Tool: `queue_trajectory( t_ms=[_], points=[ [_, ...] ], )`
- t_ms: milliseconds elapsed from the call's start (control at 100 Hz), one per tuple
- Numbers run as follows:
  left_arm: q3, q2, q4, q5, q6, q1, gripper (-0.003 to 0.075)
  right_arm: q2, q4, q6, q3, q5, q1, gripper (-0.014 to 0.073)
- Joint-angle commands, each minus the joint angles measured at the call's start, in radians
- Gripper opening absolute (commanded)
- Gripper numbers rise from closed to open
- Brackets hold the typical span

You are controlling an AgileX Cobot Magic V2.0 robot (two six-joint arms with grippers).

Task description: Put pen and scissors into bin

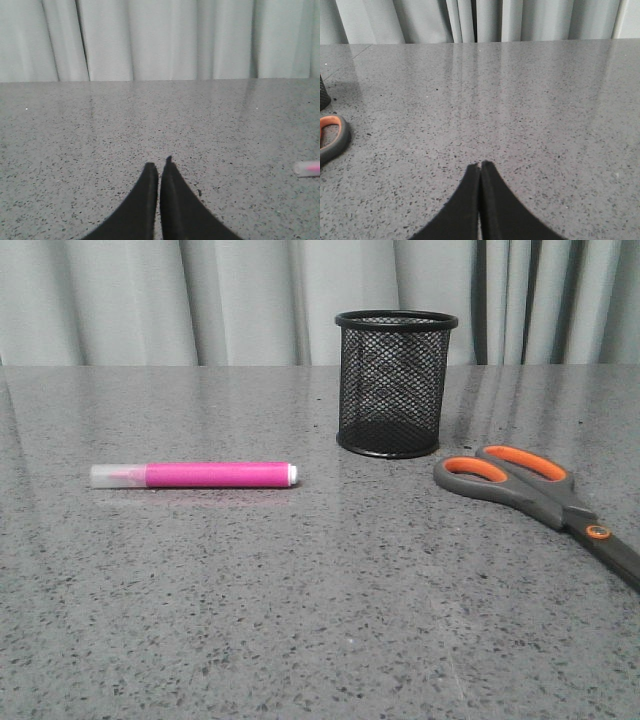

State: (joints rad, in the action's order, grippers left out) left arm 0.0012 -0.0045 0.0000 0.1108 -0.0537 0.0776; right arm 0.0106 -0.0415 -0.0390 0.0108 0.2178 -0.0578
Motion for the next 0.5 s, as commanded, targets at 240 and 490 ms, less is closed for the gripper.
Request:
queue_trajectory(
  t_ms=[240,490],
  points=[
    [0.046,-0.032,-0.008,-0.072,0.007,-0.003,-0.0019,0.019,0.009,-0.002,0.014,-0.081,-0.006,-0.0076],
    [0.046,-0.032,0.0,-0.072,0.007,-0.003,-0.0019,0.019,0.009,-0.002,0.014,-0.081,-0.006,-0.0076]
  ],
)
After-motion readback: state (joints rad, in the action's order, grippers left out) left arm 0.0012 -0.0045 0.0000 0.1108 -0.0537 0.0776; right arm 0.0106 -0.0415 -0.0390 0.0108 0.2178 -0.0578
